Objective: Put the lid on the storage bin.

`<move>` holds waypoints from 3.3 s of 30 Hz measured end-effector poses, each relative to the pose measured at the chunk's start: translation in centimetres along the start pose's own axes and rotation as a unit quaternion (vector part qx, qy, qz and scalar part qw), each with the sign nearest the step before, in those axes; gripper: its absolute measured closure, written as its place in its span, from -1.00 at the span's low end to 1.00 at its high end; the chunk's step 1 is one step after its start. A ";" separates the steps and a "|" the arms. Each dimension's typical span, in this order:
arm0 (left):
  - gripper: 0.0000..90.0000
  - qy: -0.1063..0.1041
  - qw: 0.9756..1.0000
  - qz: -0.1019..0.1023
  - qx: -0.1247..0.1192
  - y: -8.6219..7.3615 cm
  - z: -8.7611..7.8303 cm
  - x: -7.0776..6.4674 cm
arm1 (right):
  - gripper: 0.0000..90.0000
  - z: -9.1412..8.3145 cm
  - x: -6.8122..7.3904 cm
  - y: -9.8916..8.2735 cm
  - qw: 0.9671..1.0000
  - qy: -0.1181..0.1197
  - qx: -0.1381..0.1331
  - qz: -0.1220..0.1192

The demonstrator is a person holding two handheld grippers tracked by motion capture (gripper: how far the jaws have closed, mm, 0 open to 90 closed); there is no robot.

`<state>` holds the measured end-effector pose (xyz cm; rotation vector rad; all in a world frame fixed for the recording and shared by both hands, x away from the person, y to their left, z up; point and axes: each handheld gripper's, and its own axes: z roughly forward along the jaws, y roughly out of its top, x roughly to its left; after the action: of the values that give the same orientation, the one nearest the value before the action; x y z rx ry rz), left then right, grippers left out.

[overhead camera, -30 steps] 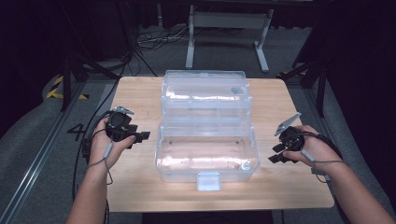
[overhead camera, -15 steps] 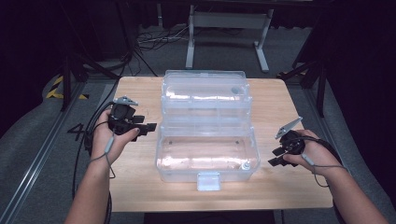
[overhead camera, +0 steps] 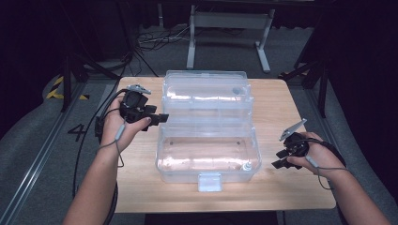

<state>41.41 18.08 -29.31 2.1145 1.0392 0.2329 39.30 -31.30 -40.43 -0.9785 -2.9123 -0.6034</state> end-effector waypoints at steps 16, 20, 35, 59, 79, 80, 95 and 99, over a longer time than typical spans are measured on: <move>-0.13 -0.025 0.999 0.047 -0.012 3.4 2.0 -1.2 | 0.08 0.2 0.1 -1.3 1.000 0.002 -0.005 0.014; -0.06 -0.047 0.997 0.054 -0.016 4.2 2.9 -1.2 | 0.08 0.1 0.3 -1.7 1.000 0.002 -0.010 0.018; -0.06 -0.039 0.990 0.135 0.012 6.6 5.8 -2.1 | 0.08 -0.5 1.0 -2.6 1.000 0.002 -0.019 0.021; 0.65 -0.078 0.975 0.196 0.074 8.4 9.0 -3.1 | 0.18 -1.9 2.1 -1.9 0.999 0.011 -0.030 -0.003; 0.85 -0.102 0.962 0.230 0.103 9.1 9.2 -2.8 | 0.25 -3.9 4.0 0.2 0.998 0.015 -0.034 -0.043; 0.85 -0.102 0.962 0.231 0.105 9.2 9.2 -2.9 | 0.25 -4.0 4.2 0.3 0.998 0.015 -0.034 -0.045; 0.85 -0.108 0.960 0.235 0.105 9.3 9.4 -2.7 | 0.25 -4.9 6.5 2.9 0.995 0.027 -0.043 -0.087; 0.85 -0.110 0.960 0.234 0.104 9.3 9.4 -2.7 | 0.24 -4.9 7.2 3.8 0.993 0.032 -0.040 -0.102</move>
<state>49.53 7.36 -28.98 2.4909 0.4377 0.1133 35.21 -26.13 -33.66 -0.6584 -2.9720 -0.7514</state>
